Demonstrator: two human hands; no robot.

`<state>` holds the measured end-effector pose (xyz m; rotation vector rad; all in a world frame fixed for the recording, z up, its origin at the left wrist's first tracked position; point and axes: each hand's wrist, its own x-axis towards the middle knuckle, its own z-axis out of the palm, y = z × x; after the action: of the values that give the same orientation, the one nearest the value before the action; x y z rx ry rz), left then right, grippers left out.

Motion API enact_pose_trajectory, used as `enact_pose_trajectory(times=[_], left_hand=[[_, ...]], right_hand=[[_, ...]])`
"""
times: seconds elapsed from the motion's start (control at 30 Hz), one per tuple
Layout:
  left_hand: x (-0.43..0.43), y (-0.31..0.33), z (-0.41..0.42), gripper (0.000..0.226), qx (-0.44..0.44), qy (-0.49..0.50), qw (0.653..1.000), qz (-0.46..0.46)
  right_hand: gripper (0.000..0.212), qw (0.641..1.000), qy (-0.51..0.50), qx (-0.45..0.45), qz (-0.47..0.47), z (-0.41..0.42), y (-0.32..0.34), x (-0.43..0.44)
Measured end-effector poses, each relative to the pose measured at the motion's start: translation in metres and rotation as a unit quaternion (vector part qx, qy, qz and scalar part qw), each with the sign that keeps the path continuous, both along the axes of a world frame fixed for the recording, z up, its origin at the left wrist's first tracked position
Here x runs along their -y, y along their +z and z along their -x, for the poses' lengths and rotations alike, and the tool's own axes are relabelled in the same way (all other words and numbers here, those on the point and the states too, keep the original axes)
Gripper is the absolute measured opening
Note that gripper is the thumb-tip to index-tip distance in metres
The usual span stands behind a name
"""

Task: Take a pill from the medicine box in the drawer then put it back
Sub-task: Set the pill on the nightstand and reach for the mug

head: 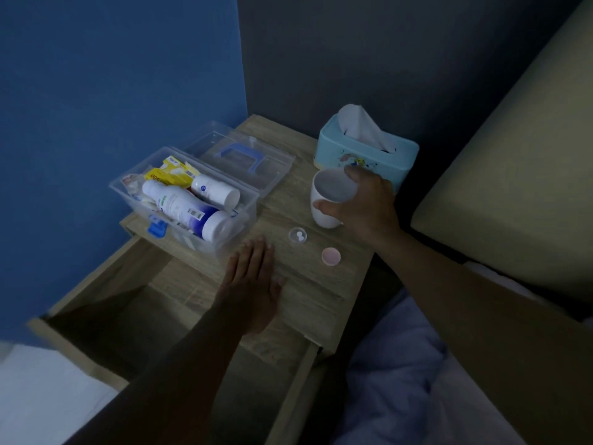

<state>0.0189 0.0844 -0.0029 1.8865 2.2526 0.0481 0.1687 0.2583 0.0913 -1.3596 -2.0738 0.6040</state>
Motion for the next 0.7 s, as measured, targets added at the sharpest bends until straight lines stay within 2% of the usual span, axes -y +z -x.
enact_pose_trajectory(times=[0.2,0.43,0.57,0.63,0.7], left_hand=[[-0.001,0.0,0.001,0.07,0.007,-0.001,1.0,0.009],[-0.002,-0.002,0.002,0.071,0.009,-0.004,1.0,0.005],[-0.003,-0.005,0.003,0.073,0.021,0.001,1.0,0.013],[-0.006,-0.003,0.006,0.073,0.046,0.001,0.998,0.037],[-0.006,0.004,0.015,0.074,0.076,-0.027,0.995,0.062]], right_hand=[[0.086,1.0,-0.016,0.001,0.025,-0.001,-0.011,0.003],[0.076,1.0,-0.013,0.005,0.016,0.002,-0.014,0.007],[0.095,0.999,0.02,0.041,0.03,0.001,-0.012,0.009],[0.109,0.994,0.053,0.096,0.027,0.001,-0.007,0.015],[0.108,0.987,0.097,0.13,-0.018,0.003,0.001,0.022]])
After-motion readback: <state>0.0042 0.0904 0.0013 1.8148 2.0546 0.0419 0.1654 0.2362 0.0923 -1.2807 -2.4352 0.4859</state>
